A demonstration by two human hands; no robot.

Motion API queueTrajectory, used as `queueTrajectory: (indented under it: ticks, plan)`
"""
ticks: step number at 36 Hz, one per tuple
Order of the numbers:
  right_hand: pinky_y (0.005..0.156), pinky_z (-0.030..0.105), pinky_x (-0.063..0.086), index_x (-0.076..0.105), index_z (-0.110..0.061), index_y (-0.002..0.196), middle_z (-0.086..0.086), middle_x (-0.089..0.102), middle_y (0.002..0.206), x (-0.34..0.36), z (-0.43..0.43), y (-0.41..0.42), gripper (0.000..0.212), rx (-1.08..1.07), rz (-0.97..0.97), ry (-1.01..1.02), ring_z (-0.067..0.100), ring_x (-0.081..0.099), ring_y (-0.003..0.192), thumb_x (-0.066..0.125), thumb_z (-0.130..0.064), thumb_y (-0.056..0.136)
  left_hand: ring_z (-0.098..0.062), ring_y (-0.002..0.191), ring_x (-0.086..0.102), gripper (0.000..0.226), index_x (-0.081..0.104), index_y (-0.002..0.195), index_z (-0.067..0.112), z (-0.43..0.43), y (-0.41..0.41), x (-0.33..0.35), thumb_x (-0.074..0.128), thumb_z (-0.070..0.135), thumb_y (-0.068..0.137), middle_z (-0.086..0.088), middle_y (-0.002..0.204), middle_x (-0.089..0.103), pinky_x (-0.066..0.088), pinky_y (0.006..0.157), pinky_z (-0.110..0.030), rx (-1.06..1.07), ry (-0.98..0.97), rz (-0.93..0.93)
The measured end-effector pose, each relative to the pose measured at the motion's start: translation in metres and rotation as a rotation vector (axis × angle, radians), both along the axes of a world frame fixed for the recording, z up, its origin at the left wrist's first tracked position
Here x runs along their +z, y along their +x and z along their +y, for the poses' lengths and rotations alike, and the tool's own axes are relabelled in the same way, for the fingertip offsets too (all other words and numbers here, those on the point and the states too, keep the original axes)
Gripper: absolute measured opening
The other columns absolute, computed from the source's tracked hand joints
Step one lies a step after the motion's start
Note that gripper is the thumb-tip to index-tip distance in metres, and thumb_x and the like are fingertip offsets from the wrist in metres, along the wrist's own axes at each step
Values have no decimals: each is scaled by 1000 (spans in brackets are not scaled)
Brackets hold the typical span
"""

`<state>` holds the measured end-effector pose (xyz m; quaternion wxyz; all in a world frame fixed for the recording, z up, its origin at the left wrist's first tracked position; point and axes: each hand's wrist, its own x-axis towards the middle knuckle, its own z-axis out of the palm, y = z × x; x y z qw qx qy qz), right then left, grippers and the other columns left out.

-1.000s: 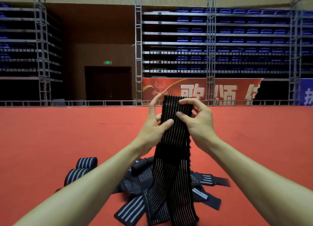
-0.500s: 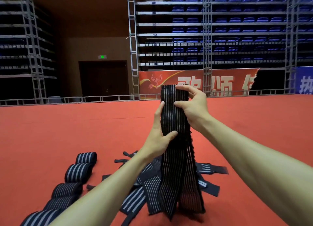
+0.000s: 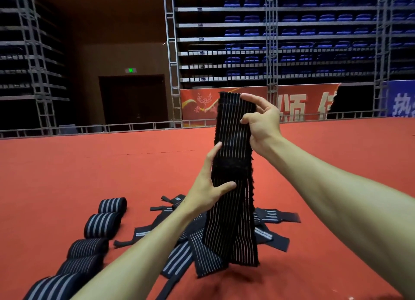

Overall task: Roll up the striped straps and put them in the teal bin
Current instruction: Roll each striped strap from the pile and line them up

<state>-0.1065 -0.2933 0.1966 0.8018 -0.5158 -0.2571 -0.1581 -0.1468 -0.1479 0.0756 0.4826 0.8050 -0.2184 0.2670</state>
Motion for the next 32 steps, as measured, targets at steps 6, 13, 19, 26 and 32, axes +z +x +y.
queueTrajectory:
  ticks: [6, 13, 19, 26, 32]
  plan:
    - [72, 37, 61, 71, -16, 102, 5, 67, 94, 2, 5, 1, 57, -19, 13, 34, 16, 66, 79, 46, 27, 74, 2, 149, 14, 98, 12, 152, 47, 3, -3, -18, 76, 11, 86, 21, 162, 15, 12, 125, -35, -25, 87, 35]
    - [75, 35, 59, 71, -17, 100, 4, 67, 95, 3, 6, 8, 56, -53, 4, 34, 16, 65, 81, 47, 26, 73, 15, 144, 10, 95, 16, 149, 54, 1, -5, -38, 70, 4, 89, 27, 159, 16, 9, 108, 0, 13, 79, 90]
    - [71, 30, 58, 72, -14, 105, -1, 65, 93, -5, 2, 18, 55, -145, 23, 11, 5, 62, 70, 48, 26, 76, 11, 145, 15, 91, 19, 151, 47, 11, -12, -43, 73, 10, 88, 20, 161, 18, 13, 121, -20, 1, 118, 123]
    - [76, 47, 61, 71, -24, 90, 6, 67, 104, -24, 4, 47, 58, -172, 102, 39, 22, 67, 90, 46, 27, 78, 1, 132, 46, 87, 29, 150, 42, 30, -25, -42, 74, 4, 86, 17, 151, 38, 36, 116, -31, -37, 137, 217]
    - [63, 23, 55, 72, -23, 93, 9, 66, 117, -54, 7, 76, 58, -198, 173, -27, 21, 64, 100, 51, 28, 76, -4, 116, 60, 78, 41, 144, 41, 61, -26, -33, 73, 1, 85, 9, 132, 56, 50, 103, -31, -62, 120, 442]
